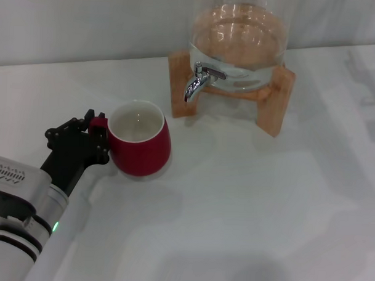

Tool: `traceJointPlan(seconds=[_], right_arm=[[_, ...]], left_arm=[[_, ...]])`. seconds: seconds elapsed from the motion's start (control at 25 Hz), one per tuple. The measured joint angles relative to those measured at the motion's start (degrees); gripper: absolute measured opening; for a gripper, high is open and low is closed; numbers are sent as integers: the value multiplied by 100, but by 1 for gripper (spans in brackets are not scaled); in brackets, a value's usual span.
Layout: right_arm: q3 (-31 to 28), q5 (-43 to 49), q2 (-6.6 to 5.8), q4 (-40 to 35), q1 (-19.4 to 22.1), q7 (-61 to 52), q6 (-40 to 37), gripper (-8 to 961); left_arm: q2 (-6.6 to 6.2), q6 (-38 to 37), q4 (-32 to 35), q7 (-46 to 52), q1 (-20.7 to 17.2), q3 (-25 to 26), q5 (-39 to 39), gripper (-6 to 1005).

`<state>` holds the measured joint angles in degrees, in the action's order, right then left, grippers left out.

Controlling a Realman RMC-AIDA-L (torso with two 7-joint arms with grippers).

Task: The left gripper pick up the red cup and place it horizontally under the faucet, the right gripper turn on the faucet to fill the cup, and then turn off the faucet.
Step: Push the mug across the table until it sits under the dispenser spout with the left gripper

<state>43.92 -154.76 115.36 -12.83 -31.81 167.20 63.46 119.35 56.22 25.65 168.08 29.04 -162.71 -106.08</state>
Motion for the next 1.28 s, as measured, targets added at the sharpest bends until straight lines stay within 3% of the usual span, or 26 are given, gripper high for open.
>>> traceJointPlan(seconds=[1.28], right_arm=[[134, -7, 13, 26, 89, -13, 99, 703]], left_arm=[[-9, -417, -22, 5, 226, 58, -21, 125]])
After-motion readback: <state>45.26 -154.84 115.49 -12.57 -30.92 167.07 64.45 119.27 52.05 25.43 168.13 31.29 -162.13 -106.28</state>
